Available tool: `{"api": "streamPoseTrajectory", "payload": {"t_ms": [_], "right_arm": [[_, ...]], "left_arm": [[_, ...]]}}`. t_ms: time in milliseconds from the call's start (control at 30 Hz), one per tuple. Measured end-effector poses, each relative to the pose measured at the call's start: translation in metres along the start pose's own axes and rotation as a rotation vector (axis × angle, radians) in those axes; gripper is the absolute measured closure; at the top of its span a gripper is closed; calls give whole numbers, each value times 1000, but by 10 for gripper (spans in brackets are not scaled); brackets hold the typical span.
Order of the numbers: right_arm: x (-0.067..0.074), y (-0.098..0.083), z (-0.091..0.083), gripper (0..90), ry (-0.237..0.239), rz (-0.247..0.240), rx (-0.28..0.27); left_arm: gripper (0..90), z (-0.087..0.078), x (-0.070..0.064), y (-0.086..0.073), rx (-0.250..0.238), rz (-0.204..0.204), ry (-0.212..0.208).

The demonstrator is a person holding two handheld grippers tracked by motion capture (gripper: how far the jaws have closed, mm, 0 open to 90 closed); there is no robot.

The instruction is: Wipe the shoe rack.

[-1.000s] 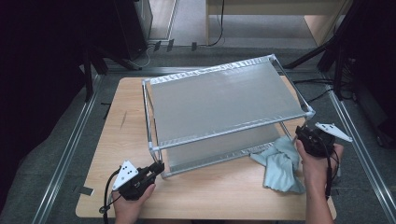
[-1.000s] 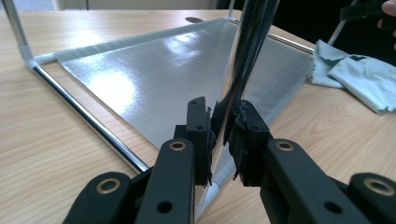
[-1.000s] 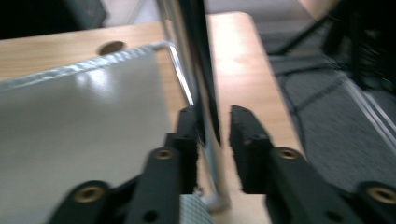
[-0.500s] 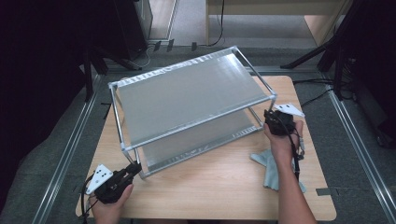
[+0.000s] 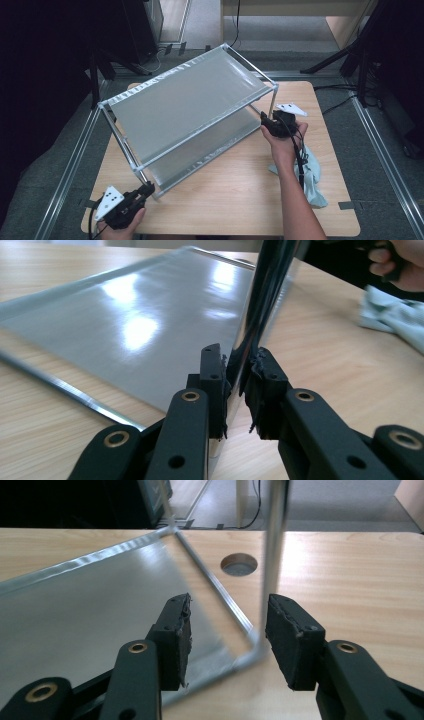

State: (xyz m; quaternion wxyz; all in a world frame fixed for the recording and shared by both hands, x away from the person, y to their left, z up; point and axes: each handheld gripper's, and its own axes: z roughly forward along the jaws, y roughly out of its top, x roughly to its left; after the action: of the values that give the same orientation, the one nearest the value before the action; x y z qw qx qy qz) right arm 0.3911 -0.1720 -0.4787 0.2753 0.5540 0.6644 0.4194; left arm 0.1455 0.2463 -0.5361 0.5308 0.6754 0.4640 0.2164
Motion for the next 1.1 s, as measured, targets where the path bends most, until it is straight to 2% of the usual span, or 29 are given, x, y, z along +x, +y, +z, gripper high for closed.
{"api": "streamPoseTrajectory", "payload": {"t_ms": [33, 100, 133, 167, 200, 300, 400, 567, 633, 733, 900, 933, 1033, 1100], "right_arm": [[0, -4, -12, 519, 14, -4, -14], [1, -9, -23, 501, 31, -11, -13], [2, -14, -32, 496, 47, -11, -15], [2, -14, -32, 496, 47, -11, -15], [4, -23, -47, 488, 64, -33, -22], [8, -38, -68, 477, 78, -51, -36], [11, -59, -82, 461, 69, -74, -35], [12, -88, -101, 452, 71, -76, -14], [14, -98, -111, 459, 62, -91, -13], [15, -108, -121, 448, 81, -75, 2], [26, -125, -132, 425, 107, -91, 17], [32, -130, -134, 410, 130, -96, 19], [45, -131, -133, 382, 166, -99, 21], [56, -130, -131, 352, 198, -118, 17]], "left_arm": [[792, 4, -4, 0, 4, 9, -15], [793, 14, -15, 2, 7, 26, -56], [794, 18, -19, 2, 7, 30, -67], [794, 18, -19, 2, 7, 30, -67], [795, 30, -29, 4, 10, 43, -100], [797, 44, -41, 7, 14, 66, -136], [799, 58, -52, 10, 16, 83, -167], [800, 81, -70, 16, 32, 114, -248], [800, 88, -74, 17, 35, 118, -265], [800, 96, -78, 19, 33, 123, -284], [779, 98, -79, 19, 27, 137, -299], [726, 95, -75, 17, 34, 114, -331], [578, 83, -71, 15, 20, 119, -336], [515, 78, -69, 14, 12, 122, -336]]}}
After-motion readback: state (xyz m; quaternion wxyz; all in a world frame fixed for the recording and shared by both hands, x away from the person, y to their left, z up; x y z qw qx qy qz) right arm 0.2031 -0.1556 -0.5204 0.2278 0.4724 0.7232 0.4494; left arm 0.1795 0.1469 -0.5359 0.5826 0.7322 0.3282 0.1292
